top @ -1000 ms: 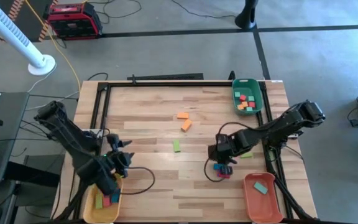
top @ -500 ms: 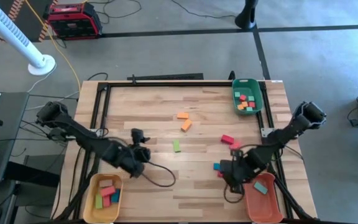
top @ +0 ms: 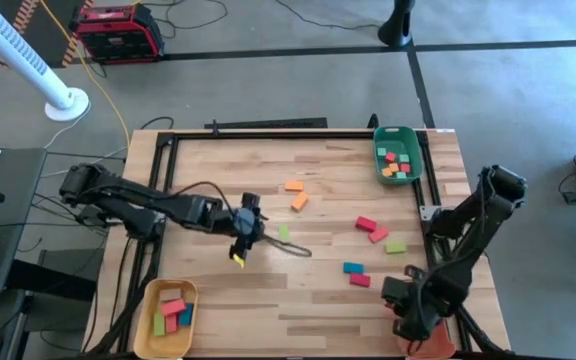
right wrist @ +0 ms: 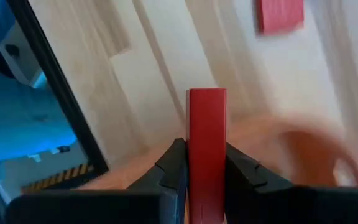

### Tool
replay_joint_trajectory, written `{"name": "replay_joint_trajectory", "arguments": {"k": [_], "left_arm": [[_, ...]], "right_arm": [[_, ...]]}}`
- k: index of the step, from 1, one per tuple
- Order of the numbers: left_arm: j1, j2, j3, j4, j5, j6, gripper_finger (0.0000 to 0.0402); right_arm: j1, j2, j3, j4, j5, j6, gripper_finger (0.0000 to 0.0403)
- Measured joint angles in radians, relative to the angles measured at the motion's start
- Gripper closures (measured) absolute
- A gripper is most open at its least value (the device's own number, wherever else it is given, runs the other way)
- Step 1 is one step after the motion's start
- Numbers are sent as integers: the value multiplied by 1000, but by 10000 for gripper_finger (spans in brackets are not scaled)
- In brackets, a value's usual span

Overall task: Sort blocks by size
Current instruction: Put the red thin rectangle block into the orange bin

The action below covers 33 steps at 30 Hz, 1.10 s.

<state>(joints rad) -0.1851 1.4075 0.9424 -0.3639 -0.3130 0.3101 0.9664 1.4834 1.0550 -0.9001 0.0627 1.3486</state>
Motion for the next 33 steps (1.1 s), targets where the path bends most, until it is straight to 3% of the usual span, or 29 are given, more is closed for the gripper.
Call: {"name": "replay_joint_trajectory", "arguments": {"k": [6, 17, 22, 33], "left_arm": [[98, 0, 0, 91, 177, 89, 164], [182, 44, 1, 181, 318, 204, 164], [185, 183, 47, 137, 339, 302, 164], [189, 466, 335, -116, 361, 464, 164]], "right_arm": [[107, -1, 1, -7, -4, 190, 311], [214, 8, 0, -40, 13, 411, 311], [218, 11, 0, -39, 15, 461, 311], [228, 11, 0, -28, 15, 590, 290]]}}
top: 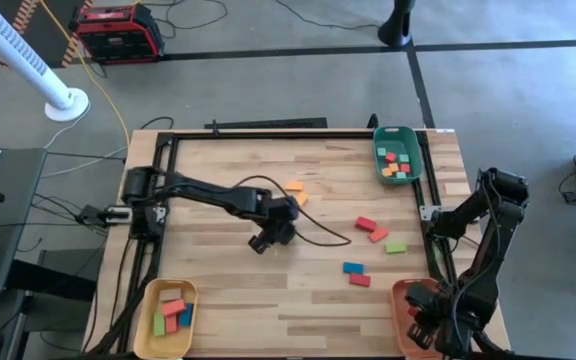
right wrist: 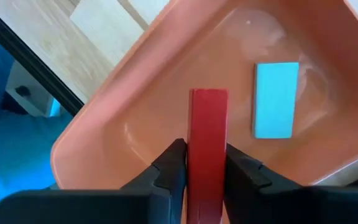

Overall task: Sort blocks by size
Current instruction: Put the red thin rectangle block into the orange bin, then put the light thin green rectangle block into the orange bin

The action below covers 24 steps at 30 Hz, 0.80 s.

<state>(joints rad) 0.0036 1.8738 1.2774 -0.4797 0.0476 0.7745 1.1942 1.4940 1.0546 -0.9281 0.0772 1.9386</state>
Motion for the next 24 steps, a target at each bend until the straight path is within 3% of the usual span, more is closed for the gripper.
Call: {"name": "replay_joint_trajectory", "arguments": {"k": [9, 13, 20, 24], "left_arm": [[3, 184, 180, -209, 1, 71, 164], [3, 219, 219, -231, 2, 80, 170], [4, 218, 225, -252, 4, 103, 239], [4, 218, 225, -262, 4, 112, 280]], "right_arm": [[2, 0, 0, -18, 1, 18, 283], [5, 0, 0, -20, 1, 19, 255], [4, 0, 0, -22, 2, -7, 172], [4, 0, 11, -38, 2, -27, 157]]}}
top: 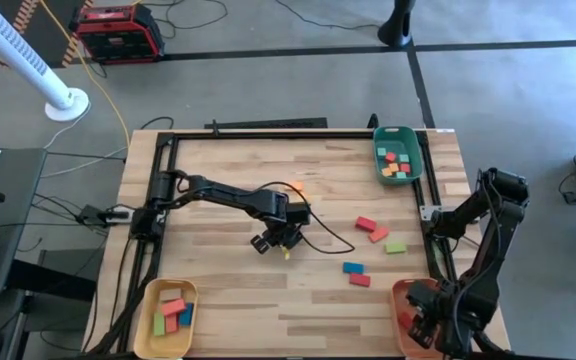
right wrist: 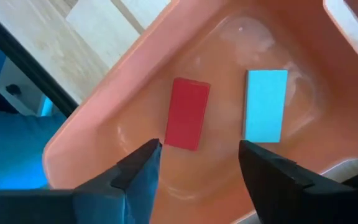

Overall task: Sort blocks by size
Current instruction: Put the light thin green rectangle block into the orange bin

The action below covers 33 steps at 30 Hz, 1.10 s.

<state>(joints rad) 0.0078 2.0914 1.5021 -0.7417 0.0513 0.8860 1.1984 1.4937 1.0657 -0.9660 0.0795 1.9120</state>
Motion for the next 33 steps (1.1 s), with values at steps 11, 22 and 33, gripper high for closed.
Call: {"name": "replay_joint_trajectory", "arguments": {"k": [11, 22, 33], "left_arm": [[-2, -2, 37, -2, 41, -55, 281], [-21, -40, 95, 51, 232, -170, 281], [-119, 28, 79, 102, 195, -217, 269]], "right_arm": [[-6, -1, 144, -225, 83, -45, 159], [-131, -1, 148, -181, 294, -350, 159], [-361, 0, 31, 30, 285, -714, 159]]}}
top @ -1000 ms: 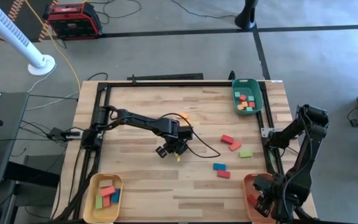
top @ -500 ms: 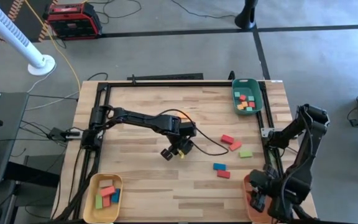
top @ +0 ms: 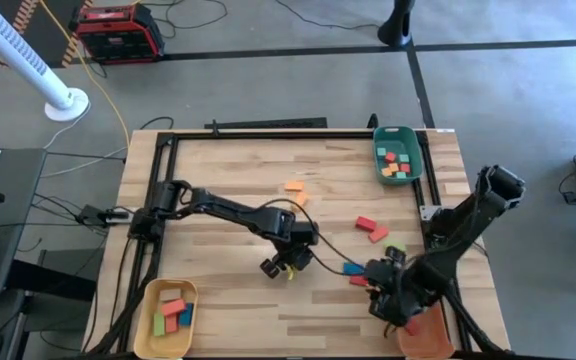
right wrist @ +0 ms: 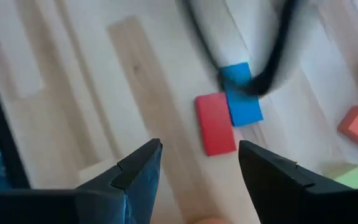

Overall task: Sort blocks by size
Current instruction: Put the light thin green rectangle block into the orange bin

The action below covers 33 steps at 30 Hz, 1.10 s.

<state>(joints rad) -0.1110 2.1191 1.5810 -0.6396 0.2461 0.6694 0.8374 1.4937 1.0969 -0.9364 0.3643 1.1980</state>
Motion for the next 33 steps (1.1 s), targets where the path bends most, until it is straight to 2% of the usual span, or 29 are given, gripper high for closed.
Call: {"name": "replay_joint_trajectory", "arguments": {"k": [4, 10, 16, 23, 27, 33], "left_arm": [[-13, 24, 0, 0, -43, -35, 231], [-9, 21, 22, -12, -67, -89, 185], [-10, -51, 74, -163, -131, -109, 159], [-10, -242, 95, -382, -299, -238, 157], [-14, -383, 95, -490, -363, -336, 157], [-52, -621, 51, -515, -420, -474, 156]], "right_arm": [[-38, 0, -46, 7, -54, -19, 159], [-47, 0, -93, 87, -71, -44, 159], [-54, 0, -101, 203, -47, -120, 159], [-147, 0, -155, 421, -24, -288, 159], [-220, 0, -207, 552, -21, -399, 159], [-332, 1, -269, 770, -16, -590, 159]]}}
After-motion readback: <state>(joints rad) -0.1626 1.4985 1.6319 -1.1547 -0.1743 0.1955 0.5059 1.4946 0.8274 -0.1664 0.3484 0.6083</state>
